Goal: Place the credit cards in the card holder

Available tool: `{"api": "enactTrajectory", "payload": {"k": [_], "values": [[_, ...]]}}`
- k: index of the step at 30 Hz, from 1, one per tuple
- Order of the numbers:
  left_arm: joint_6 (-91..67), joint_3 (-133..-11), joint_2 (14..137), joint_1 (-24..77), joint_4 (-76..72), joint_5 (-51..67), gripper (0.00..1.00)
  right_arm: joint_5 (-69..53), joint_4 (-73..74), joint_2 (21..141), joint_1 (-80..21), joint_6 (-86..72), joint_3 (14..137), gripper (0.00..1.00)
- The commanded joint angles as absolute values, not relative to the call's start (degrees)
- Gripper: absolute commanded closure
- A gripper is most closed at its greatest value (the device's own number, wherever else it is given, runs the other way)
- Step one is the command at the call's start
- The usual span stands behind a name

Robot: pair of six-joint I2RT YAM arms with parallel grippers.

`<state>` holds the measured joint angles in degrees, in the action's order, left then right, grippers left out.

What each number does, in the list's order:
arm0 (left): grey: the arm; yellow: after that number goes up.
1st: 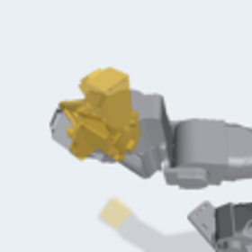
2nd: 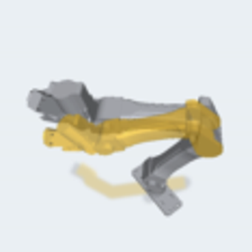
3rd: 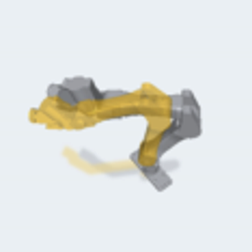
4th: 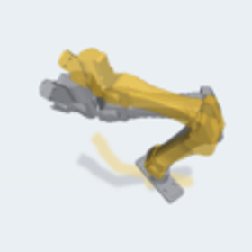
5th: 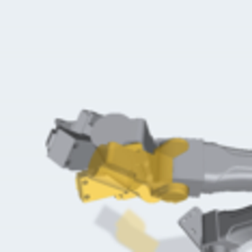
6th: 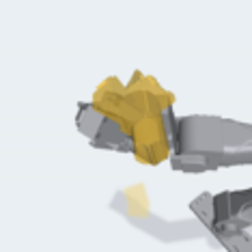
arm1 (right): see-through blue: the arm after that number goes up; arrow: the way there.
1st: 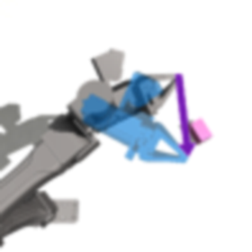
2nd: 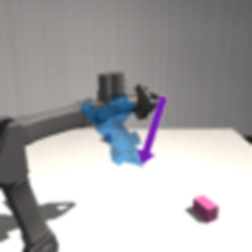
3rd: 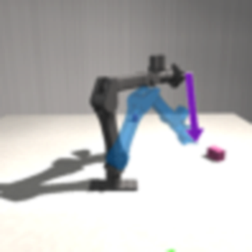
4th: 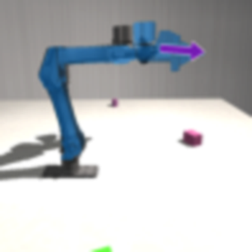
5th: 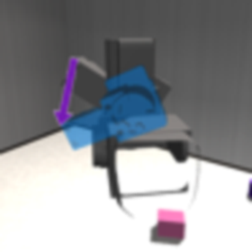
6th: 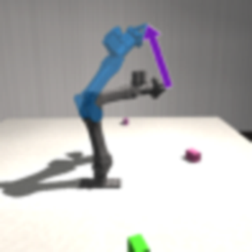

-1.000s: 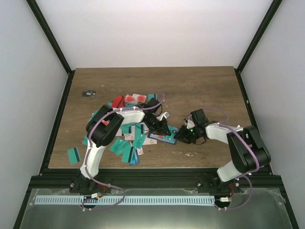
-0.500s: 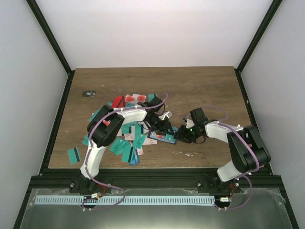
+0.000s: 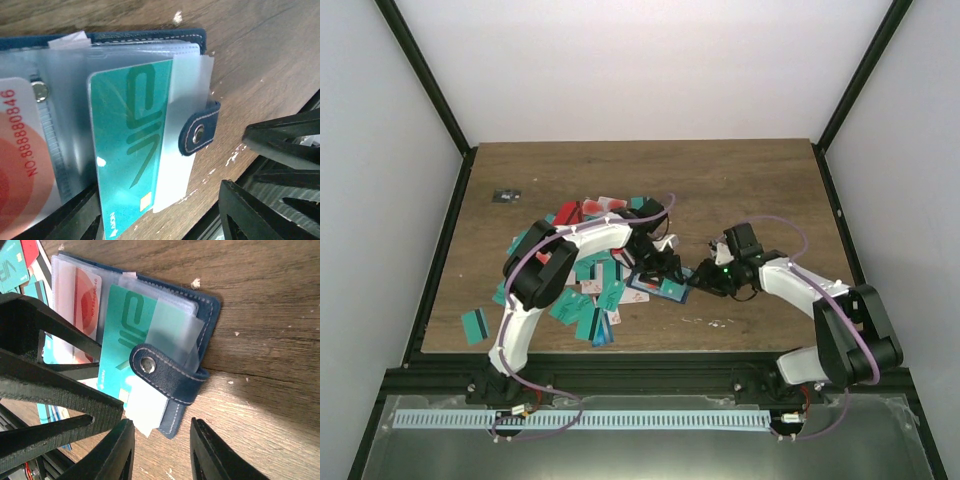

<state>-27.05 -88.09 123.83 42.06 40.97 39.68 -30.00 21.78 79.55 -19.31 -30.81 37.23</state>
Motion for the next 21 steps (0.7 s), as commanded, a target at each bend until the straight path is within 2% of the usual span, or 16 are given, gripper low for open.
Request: {"api": "enactTrajectory", "payload": {"k": [1,5,11,21], "values": [[-26.11,-89.76,121.63,42.23,47.46,36.3,0.34,-27.96,24.01,77.15,-19.38,-29.63,39.91,0.66],[-26.05,-89.91,119.73,41.86,48.24,36.23,0.29,-25.17,26.54,77.11,-19.75,-27.81,41.53,0.6],[-26.1,-91.01,117.7,40.68,49.2,36.92,0.22,-18.32,31.73,79.28,-22.54,-27.46,47.64,0.45],[-21.73,-85.89,111.05,31.62,50.8,30.98,0.21,-8.87,39.64,88.16,-31.0,-31.64,58.51,0.35]]}}
